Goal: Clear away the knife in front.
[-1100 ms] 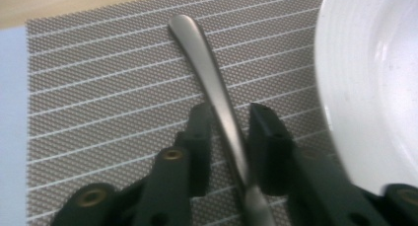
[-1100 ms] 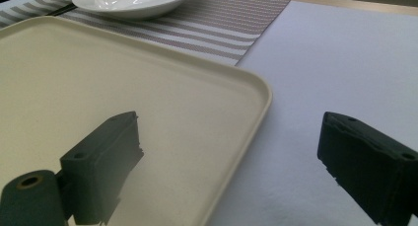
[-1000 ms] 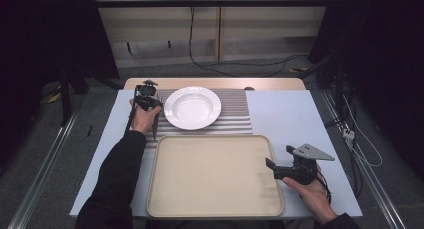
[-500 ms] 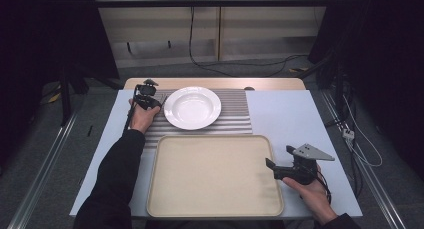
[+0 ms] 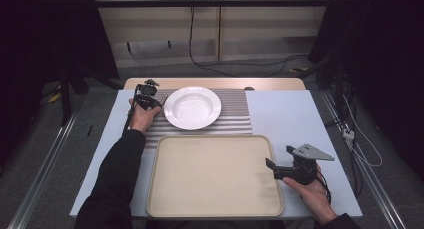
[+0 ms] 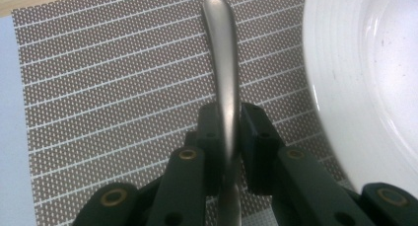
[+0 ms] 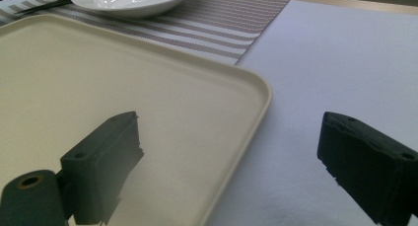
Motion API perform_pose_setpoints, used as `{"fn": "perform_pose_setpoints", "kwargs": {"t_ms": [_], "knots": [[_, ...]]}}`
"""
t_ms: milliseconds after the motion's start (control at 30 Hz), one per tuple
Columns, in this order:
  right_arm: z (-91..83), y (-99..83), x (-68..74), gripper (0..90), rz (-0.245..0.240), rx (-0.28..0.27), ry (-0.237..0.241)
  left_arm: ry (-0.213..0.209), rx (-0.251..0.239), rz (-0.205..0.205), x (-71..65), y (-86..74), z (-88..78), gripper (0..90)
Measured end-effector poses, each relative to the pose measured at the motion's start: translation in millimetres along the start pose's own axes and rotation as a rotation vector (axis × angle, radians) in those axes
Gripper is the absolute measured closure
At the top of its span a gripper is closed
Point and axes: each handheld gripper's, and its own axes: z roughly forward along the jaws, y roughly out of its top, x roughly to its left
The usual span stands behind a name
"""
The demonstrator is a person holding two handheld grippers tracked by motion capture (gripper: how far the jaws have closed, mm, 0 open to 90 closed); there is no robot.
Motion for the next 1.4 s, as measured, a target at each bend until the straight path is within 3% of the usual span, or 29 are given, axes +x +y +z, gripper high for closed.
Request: {"fn": "perform_pose_setpoints", "kwargs": {"t_ms": [233, 467, 567, 700, 867, 1400], "knots": [[0.3, -0.1, -0.1, 9.1, 0.002, 0.003, 0.000, -0.012, 0.012, 0.007, 3.0, -1.0, -4.4, 80.1], [0.7, -0.1, -0.2, 9.1, 0.007, 0.005, -0.001, -0.018, -0.007, 0.023, 3.2, 0.7, -13.4, 80.1], [0.5, -0.1, -0.1, 9.1, 0.006, 0.003, -0.001, -0.024, -0.015, 0.011, 4.7, 0.3, -18.7, 80.1], [0.5, -0.1, 0.1, 9.1, 0.005, 0.002, -0.001, -0.033, -0.022, 0.032, 5.2, 0.2, -28.8, 80.0], [0.3, 0.1, 0.6, 9.1, 0.002, 0.003, -0.004, -0.042, -0.060, 0.049, 2.0, -2.1, -39.4, 80.0], [-0.5, 0.4, 1.9, 9.1, -0.005, -0.001, -0.006, -0.097, -0.112, 0.087, -16.3, -14.3, -73.2, 80.0]]}}
